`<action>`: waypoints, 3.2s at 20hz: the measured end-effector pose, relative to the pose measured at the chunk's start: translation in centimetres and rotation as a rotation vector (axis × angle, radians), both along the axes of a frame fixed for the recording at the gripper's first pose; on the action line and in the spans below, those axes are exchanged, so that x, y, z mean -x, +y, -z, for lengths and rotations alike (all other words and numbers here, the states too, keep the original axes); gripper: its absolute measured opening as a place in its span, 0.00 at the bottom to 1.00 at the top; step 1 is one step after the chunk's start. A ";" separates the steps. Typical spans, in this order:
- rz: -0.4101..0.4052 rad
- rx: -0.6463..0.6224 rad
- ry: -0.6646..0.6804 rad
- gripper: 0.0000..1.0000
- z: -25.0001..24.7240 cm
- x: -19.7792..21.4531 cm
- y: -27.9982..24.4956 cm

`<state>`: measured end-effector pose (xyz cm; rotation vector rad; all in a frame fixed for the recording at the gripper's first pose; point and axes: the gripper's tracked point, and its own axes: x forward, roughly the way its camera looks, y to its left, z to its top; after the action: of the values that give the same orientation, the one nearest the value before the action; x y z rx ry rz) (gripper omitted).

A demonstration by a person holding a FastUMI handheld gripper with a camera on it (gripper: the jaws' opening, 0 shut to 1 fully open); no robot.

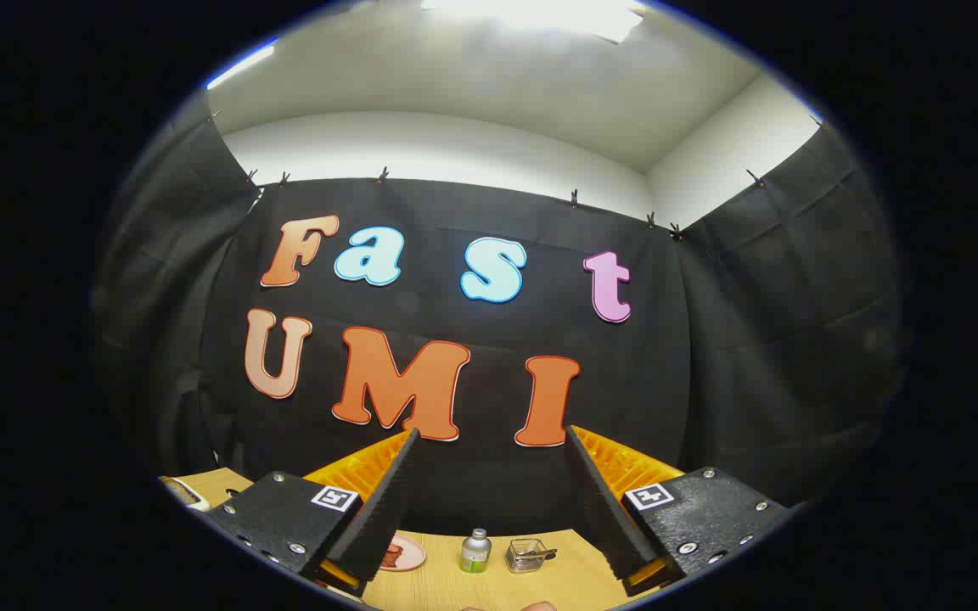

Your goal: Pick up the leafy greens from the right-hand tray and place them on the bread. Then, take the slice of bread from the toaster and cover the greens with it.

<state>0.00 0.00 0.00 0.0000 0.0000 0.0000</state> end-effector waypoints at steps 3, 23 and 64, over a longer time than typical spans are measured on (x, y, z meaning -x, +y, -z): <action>-0.011 0.004 0.015 0.98 0.3 0.1 0.3; 0.001 0.069 0.234 0.99 8.0 1.9 0.5; -0.028 -0.095 1.544 0.80 48.0 19.5 4.7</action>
<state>-19.52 4.68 -48.04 0.0952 1.5445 0.0281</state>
